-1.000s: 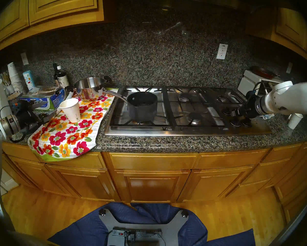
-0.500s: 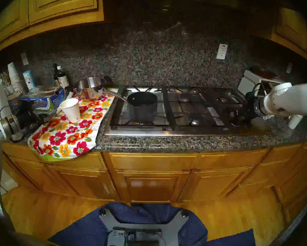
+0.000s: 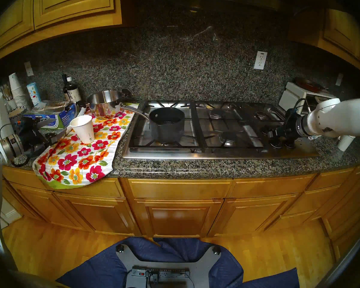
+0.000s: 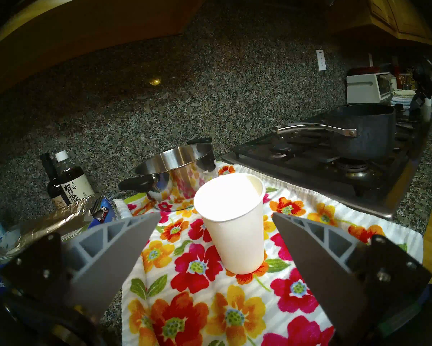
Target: Pick up the water cup, pour water into the pot, turn on the stove
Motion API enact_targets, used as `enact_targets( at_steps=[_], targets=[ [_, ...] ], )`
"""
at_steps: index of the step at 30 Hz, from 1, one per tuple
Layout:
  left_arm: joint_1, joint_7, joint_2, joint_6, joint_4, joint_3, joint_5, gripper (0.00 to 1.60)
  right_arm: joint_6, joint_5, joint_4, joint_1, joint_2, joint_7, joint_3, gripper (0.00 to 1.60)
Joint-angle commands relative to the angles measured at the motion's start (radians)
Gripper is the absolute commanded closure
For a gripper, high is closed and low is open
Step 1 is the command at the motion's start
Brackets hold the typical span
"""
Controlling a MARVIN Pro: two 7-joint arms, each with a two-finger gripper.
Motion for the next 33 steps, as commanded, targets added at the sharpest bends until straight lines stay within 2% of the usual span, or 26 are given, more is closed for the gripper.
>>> enact_targets(
  at_steps=[1,14,16,17,18,20,21,22,33],
  targets=[
    [-0.018,-0.002,0.011,-0.003,-0.021,-0.018,-0.011,0.00,-0.015,-0.004,0.034,-0.010,-0.015,0.005,0.025,0.00],
    [-0.018,-0.002,0.011,-0.003,-0.021,-0.018,-0.011,0.00,-0.017,-0.006,0.048,-0.022,-0.011,0.016,0.013,0.00],
    [-0.018,-0.002,0.011,-0.003,-0.021,-0.018,-0.011,0.00,-0.019,-0.008,0.051,-0.023,-0.010,0.021,0.012,0.40],
    [-0.018,-0.002,0.011,-0.003,-0.021,-0.018,-0.011,0.00,-0.022,-0.010,0.052,-0.026,-0.010,0.025,0.013,0.50],
    [-0.018,-0.002,0.011,-0.003,-0.021,-0.018,-0.011,0.00,-0.023,-0.011,0.053,-0.028,-0.010,0.027,0.013,0.88],
    [-0.018,-0.002,0.011,-0.003,-0.021,-0.018,-0.011,0.00,-0.024,-0.011,0.054,-0.030,-0.010,0.029,0.014,0.88],
    [-0.018,-0.002,0.011,-0.003,-0.021,-0.018,-0.011,0.00,-0.025,-0.011,0.054,-0.033,-0.011,0.030,0.016,1.46],
    [-0.018,-0.002,0.011,-0.003,-0.021,-0.018,-0.011,0.00,-0.028,-0.009,0.055,-0.040,-0.011,0.033,0.020,1.58],
    [-0.018,-0.002,0.011,-0.003,-0.021,-0.018,-0.011,0.00,-0.037,-0.003,0.050,-0.065,-0.014,0.038,0.037,1.60]
  ],
)
